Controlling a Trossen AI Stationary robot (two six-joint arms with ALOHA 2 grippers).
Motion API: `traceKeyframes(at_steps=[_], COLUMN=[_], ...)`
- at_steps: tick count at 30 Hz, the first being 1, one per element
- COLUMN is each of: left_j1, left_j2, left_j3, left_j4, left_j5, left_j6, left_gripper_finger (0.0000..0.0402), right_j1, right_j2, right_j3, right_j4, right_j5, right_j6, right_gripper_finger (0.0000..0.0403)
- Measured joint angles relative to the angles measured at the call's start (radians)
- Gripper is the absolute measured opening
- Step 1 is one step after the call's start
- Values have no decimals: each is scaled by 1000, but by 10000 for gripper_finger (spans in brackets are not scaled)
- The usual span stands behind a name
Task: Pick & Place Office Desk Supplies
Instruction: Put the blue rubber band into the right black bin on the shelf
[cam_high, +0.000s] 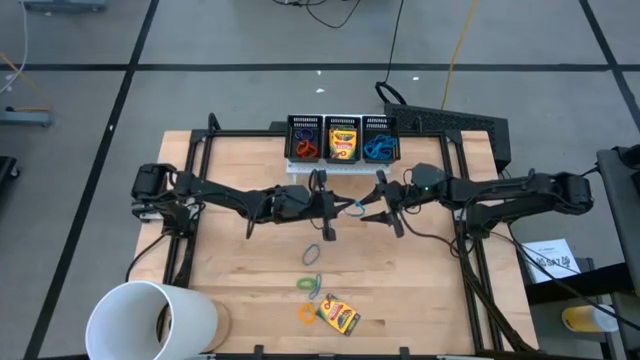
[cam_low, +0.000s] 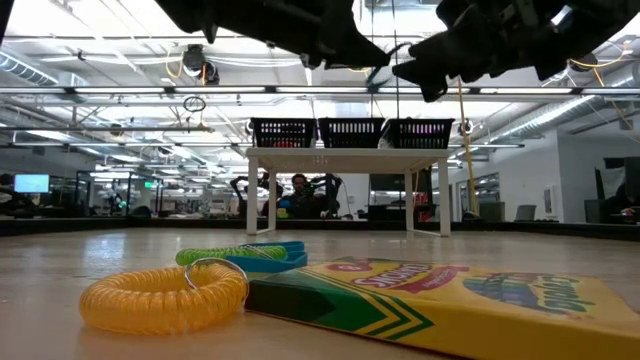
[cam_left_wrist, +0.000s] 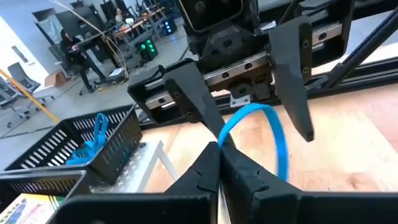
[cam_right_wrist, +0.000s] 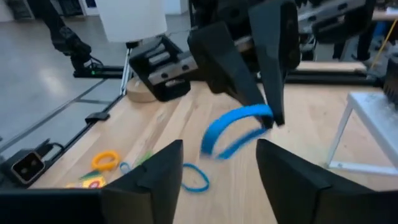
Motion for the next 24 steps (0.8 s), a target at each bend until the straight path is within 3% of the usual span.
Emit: traceKeyframes(at_steps=[5, 9, 24], left_j1=[0, 0, -1], left_j2=[0, 0, 0], left_j3=[0, 0, 0], left_j4=[-9, -8, -28], left_j5=[-1, -1, -1], left_j6=[-9, -11, -38], left_gripper_finger=[4, 13, 5], right_j1=[0, 0, -9], right_j2=[30, 37, 13], right_j3=[0, 0, 0], right_j4=[40, 41, 33], right_j5=[3, 5, 5], right_j6=[0, 7, 53], right_gripper_finger=[220, 212, 82])
